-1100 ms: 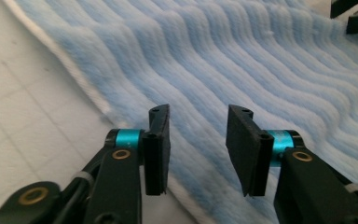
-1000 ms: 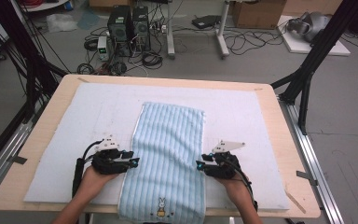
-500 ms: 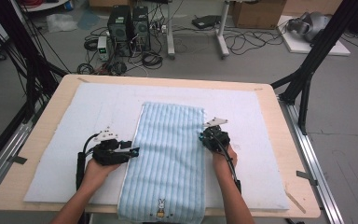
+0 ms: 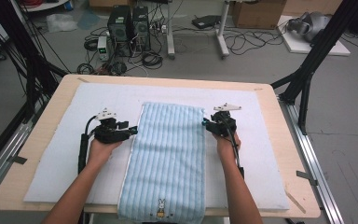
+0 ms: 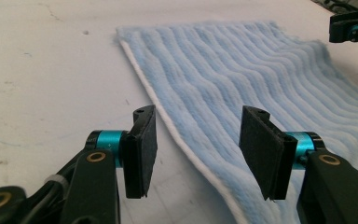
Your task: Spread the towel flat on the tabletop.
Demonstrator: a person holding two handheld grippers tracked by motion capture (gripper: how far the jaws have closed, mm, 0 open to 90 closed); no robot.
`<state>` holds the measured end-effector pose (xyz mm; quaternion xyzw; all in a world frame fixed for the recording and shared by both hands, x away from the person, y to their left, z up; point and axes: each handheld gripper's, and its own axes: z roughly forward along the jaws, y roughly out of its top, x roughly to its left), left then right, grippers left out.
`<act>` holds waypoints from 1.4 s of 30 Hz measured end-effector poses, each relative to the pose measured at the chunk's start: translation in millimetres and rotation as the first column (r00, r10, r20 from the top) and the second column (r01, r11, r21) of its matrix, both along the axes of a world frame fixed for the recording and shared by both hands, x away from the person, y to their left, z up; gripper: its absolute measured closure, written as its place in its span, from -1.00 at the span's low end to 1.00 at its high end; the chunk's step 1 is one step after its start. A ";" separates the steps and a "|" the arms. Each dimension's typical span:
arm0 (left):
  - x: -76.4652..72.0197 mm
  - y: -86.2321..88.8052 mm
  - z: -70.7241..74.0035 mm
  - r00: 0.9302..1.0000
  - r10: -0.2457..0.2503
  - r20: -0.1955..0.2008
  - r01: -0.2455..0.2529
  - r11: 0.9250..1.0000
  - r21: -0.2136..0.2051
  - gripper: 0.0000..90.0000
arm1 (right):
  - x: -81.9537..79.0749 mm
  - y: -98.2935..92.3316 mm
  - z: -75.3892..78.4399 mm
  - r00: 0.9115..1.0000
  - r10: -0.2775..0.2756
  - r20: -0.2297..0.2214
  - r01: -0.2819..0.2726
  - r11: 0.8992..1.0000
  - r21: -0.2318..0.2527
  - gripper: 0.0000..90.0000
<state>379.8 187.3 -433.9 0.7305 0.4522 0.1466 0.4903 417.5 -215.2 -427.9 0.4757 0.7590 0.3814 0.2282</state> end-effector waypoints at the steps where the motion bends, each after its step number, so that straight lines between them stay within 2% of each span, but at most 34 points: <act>1: 1.6 -0.5 -0.3 1.000 0.004 -0.003 -0.004 1.000 -0.002 0.04 | 5.8 0.1 -1.9 1.000 -0.003 0.000 0.003 1.000 -0.004 0.32; 5: 4.1 -0.8 -1.8 1.000 0.020 0.007 -0.020 1.000 -0.006 0.04 | 32.4 3.5 -12.6 0.997 -0.021 -0.068 0.020 1.000 -0.018 0.35; 8: 7.6 2.4 -3.8 0.999 0.037 0.000 -0.037 0.999 -0.008 0.04 | 48.4 8.8 -19.2 0.996 0.002 -0.087 -0.004 1.000 -0.019 0.68; 9: 8.9 3.8 -4.5 0.999 0.046 -0.004 -0.046 0.999 -0.013 0.04 | 52.1 9.7 -19.1 0.996 0.022 -0.085 -0.023 1.000 -0.018 0.92; 11: 13.3 5.4 -5.3 0.998 0.053 -0.024 -0.053 0.999 -0.009 0.05 | 59.2 13.2 -17.6 0.997 0.013 -0.082 -0.018 0.998 -0.061 0.94; 13: 18.1 5.4 -4.0 0.997 0.064 -0.031 -0.064 0.998 -0.006 0.05 | 65.0 15.2 -16.8 0.997 -0.034 -0.065 0.027 0.994 -0.108 0.92; 15: 22.5 4.2 -0.5 0.997 0.064 -0.031 -0.064 0.998 0.000 0.05 | 67.6 16.4 -17.2 0.996 -0.075 -0.054 0.069 0.992 -0.105 0.78; 16: 23.5 3.6 1.2 0.998 0.064 -0.019 -0.064 0.998 -0.002 0.05 | 67.4 15.8 -17.1 0.996 -0.072 -0.052 0.067 0.994 -0.091 0.59; 17: 25.4 2.3 2.9 0.998 0.063 -0.026 -0.063 0.998 -0.002 0.05 | 65.9 15.4 -15.8 0.995 -0.074 -0.062 0.070 0.995 -0.076 0.47; 18: 27.1 1.4 3.9 0.998 0.064 -0.017 -0.064 0.998 0.001 0.05 | 62.8 14.6 -13.4 0.995 -0.074 -0.063 0.070 0.996 -0.060 0.40; 20: 31.1 -0.6 4.5 0.998 0.067 -0.016 -0.067 0.998 -0.007 0.06 | 51.8 13.0 -6.8 0.998 -0.052 -0.041 0.051 0.998 -0.035 0.36; 21: 34.3 -1.4 4.1 0.997 0.066 -0.030 -0.066 0.998 -0.014 0.07 | 45.5 12.7 -3.6 0.998 -0.042 -0.035 0.041 0.999 -0.024 0.34; 23: 41.3 -5.0 1.4 0.997 0.073 -0.033 -0.074 0.997 -0.030 0.10 | 32.9 11.9 1.0 0.999 -0.006 -0.042 0.006 1.000 -0.007 0.30; 24: 46.1 -6.2 -0.5 0.996 0.070 -0.053 -0.072 0.997 -0.038 0.14 | 26.8 11.8 2.5 0.999 0.010 -0.043 -0.010 1.000 -0.002 0.30; 27: 61.6 -14.0 -6.3 0.996 0.067 -0.066 -0.066 0.998 0.011 0.17 | 9.5 10.3 5.6 0.998 0.046 -0.037 -0.046 0.999 0.011 0.28; 31: 81.5 -22.5 -11.8 0.994 0.078 -0.081 -0.076 0.997 0.033 0.18 | -5.5 5.1 7.6 0.997 0.077 -0.028 -0.077 0.997 0.009 0.27; 34: 94.2 -30.5 -13.4 0.993 0.072 -0.095 -0.067 0.996 0.055 0.22 | -12.3 -2.5 6.9 0.998 0.062 -0.001 -0.062 0.998 0.004 0.28; 35: 97.0 -34.1 -13.8 0.993 0.070 -0.092 -0.065 0.996 0.060 0.25 | -14.0 -4.8 6.5 0.999 0.053 -0.008 -0.053 0.999 0.013 0.28; 37: 101.0 -42.5 -15.3 0.994 0.071 -0.085 -0.061 0.992 0.111 0.32 | -16.9 -9.3 5.0 0.999 0.041 -0.011 -0.040 0.999 0.014 0.28; 38: 101.6 -46.2 -16.7 0.995 0.073 -0.067 -0.063 0.987 0.147 0.43 | -17.9 -11.5 4.2 0.999 0.040 -0.013 -0.040 0.999 0.015 0.28; 39: 101.1 -48.4 -16.2 0.995 0.094 -0.043 -0.085 0.978 0.192 0.55 | -18.7 -13.4 3.4 0.999 0.039 -0.013 -0.039 0.999 0.010 0.28; 41: 102.8 -48.1 -17.0 0.993 0.104 -0.050 -0.094 0.981 0.168 0.92 | -19.5 -16.1 2.5 0.999 0.033 -0.025 -0.033 0.999 0.012 0.27; 42: 103.2 -48.1 -16.3 0.990 0.136 -0.044 -0.125 0.974 0.188 0.94 | -19.7 -16.9 2.5 0.999 0.031 -0.029 -0.031 0.999 0.016 0.27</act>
